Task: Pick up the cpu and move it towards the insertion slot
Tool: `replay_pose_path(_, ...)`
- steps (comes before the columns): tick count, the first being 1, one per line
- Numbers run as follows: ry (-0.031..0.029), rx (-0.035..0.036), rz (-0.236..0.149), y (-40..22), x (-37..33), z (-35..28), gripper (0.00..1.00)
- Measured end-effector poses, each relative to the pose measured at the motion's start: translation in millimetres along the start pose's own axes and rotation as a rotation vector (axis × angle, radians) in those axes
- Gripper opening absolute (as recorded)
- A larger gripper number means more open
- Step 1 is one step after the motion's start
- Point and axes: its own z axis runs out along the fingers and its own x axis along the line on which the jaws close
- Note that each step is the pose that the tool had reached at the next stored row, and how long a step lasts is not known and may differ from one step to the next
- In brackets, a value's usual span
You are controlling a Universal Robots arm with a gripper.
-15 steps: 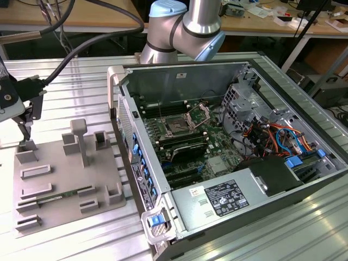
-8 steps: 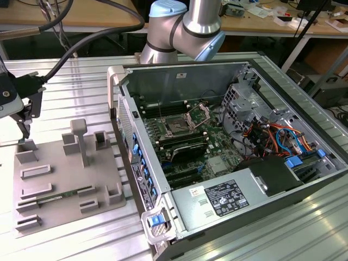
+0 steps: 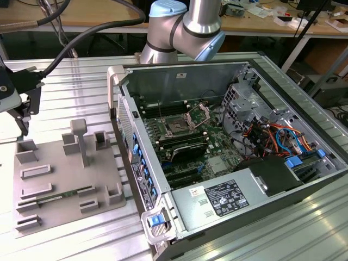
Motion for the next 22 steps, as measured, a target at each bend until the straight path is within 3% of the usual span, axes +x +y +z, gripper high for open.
replay_pose_path(22, -0.0001, 0.0, 0.0, 0.9, -0.1, -18.1, 0.54)
